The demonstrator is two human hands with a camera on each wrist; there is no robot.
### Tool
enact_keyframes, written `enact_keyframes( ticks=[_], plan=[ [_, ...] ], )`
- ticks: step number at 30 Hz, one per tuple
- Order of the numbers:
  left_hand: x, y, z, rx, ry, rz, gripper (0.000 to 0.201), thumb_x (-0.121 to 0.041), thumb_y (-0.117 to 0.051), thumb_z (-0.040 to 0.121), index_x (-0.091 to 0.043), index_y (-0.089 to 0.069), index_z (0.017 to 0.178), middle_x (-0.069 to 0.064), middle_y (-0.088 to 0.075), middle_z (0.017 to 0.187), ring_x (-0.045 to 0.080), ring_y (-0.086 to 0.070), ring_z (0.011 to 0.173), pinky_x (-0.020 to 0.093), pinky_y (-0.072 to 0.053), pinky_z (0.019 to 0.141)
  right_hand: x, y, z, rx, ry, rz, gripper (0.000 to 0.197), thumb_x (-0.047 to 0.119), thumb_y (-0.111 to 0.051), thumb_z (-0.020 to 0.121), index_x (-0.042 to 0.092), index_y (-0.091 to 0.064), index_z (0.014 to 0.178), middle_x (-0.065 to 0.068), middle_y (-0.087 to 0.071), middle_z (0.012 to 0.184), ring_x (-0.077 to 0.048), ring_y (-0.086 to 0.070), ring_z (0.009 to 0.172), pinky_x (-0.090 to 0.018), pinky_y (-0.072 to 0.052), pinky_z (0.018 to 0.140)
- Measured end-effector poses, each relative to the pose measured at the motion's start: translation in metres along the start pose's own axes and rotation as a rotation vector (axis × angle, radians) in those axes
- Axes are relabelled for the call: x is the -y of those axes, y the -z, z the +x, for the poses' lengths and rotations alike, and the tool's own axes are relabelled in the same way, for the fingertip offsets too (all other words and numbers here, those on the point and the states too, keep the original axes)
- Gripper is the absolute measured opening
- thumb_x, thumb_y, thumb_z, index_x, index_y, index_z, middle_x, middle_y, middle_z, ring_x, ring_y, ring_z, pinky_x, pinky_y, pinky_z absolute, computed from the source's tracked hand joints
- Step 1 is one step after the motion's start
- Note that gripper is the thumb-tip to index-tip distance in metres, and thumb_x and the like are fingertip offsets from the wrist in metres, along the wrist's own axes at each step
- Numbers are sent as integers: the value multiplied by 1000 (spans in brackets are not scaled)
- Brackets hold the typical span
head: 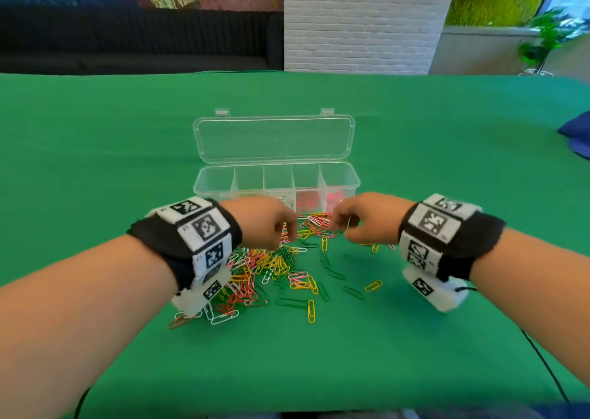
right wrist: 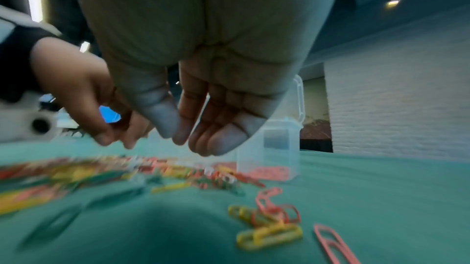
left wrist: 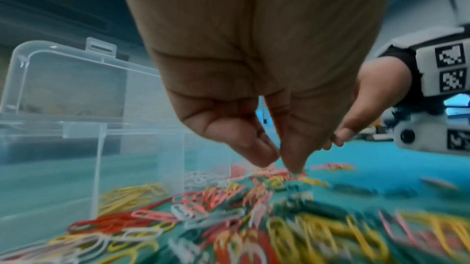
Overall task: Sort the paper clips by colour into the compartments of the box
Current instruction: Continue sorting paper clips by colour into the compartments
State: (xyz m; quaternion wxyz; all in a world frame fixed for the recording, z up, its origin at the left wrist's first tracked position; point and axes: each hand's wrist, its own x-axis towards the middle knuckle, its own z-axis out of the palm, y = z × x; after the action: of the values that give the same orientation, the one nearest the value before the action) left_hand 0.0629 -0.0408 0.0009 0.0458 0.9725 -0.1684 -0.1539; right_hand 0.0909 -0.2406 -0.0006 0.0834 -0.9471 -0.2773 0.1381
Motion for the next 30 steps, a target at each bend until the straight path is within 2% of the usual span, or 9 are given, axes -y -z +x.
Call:
enact_keyframes(
  ticks=[3, 7, 11, 16, 21, 23, 26, 30],
  plan=[
    [-4, -8, -4, 25, -54, 79, 37, -10, -54, 85, -35, -62, 111, -9, -56, 93, 10, -53, 83, 25, -46, 74, 6, -15, -10, 114, 61, -86, 39, 17, -59, 86, 24, -56, 124, 4, -59, 117, -13, -57, 99, -21, -43, 87],
    [-8, -12, 0, 18, -97, 141, 34, -21, -58, 87, -38, -60, 116, -11, -50, 93, 12, -54, 88, 34, -50, 84, 14, -22, -11, 161, 113, -181, 55, 35, -64, 84, 36, -44, 136, 4, -52, 120, -14, -53, 106, -20, -36, 85],
    [-10, -15, 3, 47, -135, 183, 30, -25, -61, 89, -38, -61, 116, -9, -53, 102, 12, -54, 96, 29, -48, 84, 18, -23, -8, 185, 120, -275, 56, 39, -62, 85, 34, -44, 138, 0, -49, 123, -16, -52, 109, -24, -37, 87],
    [-8, -19, 5, 13, -170, 191, 30, -29, -63, 88, -33, -63, 117, -6, -57, 113, 13, -54, 102, 25, -41, 79, 15, -24, -4, 150, 118, -262, 49, 35, -64, 85, 24, -54, 131, 2, -58, 122, -15, -56, 107, -19, -34, 81],
    [-7, -23, 6, -26, -182, 235, 25, -31, -62, 88, -26, -67, 113, -6, -55, 119, 15, -52, 108, 27, -42, 85, 16, -27, 1, 94, 127, -286, 36, 32, -62, 87, 17, -63, 119, 1, -63, 115, -17, -58, 104, -19, -37, 79],
    [-6, -23, 6, -29, -188, 252, 24, -32, -62, 89, -25, -67, 112, -6, -54, 118, 15, -52, 108, 27, -41, 84, 17, -30, 1, 88, 144, -332, 28, 31, -60, 89, 16, -66, 111, 0, -64, 111, -20, -58, 103, -23, -40, 80],
    [-5, -26, 6, -33, -181, 253, 23, -31, -61, 89, -22, -65, 109, -5, -53, 114, 16, -53, 105, 28, -42, 85, 20, -32, 0, 66, 155, -416, 22, 29, -54, 90, 15, -67, 101, -3, -63, 105, -23, -58, 99, -27, -42, 74],
    [-2, -28, 7, -5, -149, 152, 14, -29, -63, 87, -21, -63, 99, -5, -54, 100, 13, -52, 91, 24, -39, 75, 23, -34, -3, 47, 181, -456, 23, 26, -49, 90, 13, -66, 99, -3, -56, 107, -23, -56, 98, -26, -40, 70]
  ],
)
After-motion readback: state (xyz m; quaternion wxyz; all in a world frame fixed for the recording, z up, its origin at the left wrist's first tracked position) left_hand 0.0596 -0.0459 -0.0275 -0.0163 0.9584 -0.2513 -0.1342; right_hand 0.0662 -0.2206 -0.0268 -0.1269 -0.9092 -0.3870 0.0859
